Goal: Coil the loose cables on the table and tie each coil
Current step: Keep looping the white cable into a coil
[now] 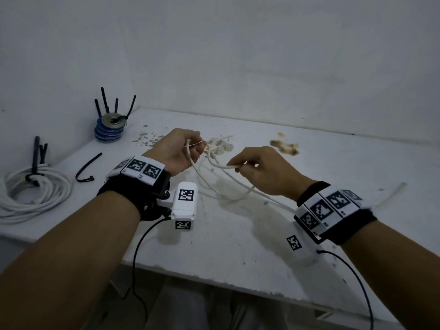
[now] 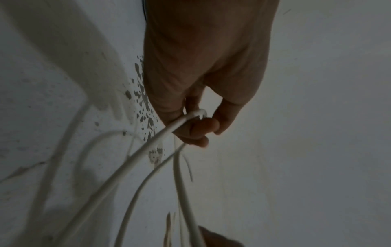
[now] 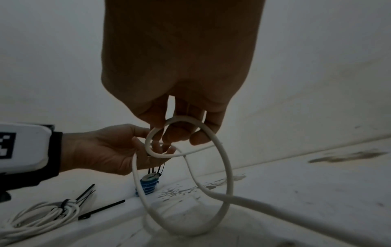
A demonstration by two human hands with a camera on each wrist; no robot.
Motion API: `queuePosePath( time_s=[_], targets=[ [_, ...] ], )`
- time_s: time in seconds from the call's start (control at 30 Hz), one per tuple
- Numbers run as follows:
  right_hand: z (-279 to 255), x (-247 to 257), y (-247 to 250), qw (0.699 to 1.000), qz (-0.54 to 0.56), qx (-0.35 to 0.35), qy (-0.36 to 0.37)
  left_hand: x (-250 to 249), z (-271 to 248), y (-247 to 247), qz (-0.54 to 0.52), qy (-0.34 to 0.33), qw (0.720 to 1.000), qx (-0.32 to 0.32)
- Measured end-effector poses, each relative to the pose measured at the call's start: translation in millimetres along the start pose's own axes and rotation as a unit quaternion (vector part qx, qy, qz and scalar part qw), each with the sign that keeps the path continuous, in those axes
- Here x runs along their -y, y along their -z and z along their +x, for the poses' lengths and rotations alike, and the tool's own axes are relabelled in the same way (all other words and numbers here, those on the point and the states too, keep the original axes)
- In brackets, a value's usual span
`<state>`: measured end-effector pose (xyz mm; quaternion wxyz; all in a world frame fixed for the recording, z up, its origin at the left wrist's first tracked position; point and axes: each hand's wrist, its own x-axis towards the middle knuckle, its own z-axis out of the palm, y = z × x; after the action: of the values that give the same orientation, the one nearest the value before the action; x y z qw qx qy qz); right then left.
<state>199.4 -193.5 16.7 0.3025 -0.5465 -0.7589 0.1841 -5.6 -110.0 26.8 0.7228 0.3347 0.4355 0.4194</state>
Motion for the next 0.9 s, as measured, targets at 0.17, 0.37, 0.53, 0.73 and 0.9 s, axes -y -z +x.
queuePosePath(
  time_s=[0.17,0.37,0.53,0.73,0.9],
  targets=[
    [4.9,8.1,-7.0,1.000,0.013,-0.017,0.018,11.1,-11.6,-10.3,0.100,-0.049,0.989,0.097],
    [15.9,5.2,-14.7,0.985,0.093,-0.137,-0.049,10.9,-22.8,-21.7,0.472,-0.174,0.860,0.080],
    [18.2,-5.5,-17.6,0.992,0.041,-0.066,-0.099,9.5,-18.9,-18.4,0.424,-0.245,0.871,0.043],
    [12.6,-12.5,-33.0,0.972,-0.081,0.191,-0.114,10.9,-18.3,-14.6,0.370,-0.252,0.892,0.051],
    [10.8,-17.5,-20.9,0.968,-0.141,0.178,-0.104,-1.1,-9.7,4.4,0.420,-0.254,0.870,-0.047]
  ],
)
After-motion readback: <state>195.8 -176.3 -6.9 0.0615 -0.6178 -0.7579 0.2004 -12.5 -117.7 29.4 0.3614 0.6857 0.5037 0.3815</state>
